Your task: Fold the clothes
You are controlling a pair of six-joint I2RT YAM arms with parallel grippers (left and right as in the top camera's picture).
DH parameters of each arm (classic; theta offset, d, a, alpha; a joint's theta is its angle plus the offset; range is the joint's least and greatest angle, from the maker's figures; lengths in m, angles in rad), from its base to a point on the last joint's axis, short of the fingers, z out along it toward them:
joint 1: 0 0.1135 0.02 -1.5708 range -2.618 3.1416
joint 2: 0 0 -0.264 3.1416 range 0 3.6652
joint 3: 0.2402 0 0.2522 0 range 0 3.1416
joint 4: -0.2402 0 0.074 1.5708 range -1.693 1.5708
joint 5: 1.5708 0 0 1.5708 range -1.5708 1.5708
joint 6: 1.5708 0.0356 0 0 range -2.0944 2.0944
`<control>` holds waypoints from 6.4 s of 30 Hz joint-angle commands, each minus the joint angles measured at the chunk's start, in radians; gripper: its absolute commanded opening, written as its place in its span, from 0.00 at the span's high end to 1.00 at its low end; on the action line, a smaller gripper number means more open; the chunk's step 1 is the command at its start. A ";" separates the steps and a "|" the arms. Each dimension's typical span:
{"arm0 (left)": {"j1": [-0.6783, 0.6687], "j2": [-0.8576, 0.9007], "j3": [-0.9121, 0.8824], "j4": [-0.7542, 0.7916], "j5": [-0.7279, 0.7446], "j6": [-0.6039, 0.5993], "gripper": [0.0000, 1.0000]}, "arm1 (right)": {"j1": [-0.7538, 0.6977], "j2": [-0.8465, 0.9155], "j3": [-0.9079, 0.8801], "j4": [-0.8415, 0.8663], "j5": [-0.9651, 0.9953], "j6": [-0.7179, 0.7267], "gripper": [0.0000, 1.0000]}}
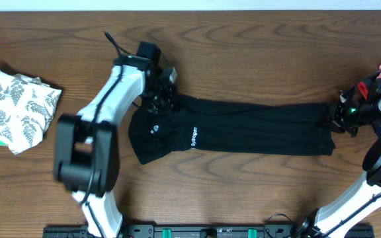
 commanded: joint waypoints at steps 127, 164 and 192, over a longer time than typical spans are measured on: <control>0.000 -0.182 0.000 -0.047 -0.025 0.033 0.83 | 0.764 -0.067 0.005 -0.187 0.435 0.298 0.99; 0.000 -0.182 -0.002 -0.054 -0.070 0.032 0.83 | 1.008 -0.217 0.026 -0.120 0.387 0.085 0.67; 0.000 -0.181 -0.004 -0.055 -0.070 0.032 0.83 | 0.885 -0.217 0.000 0.016 0.733 0.472 0.70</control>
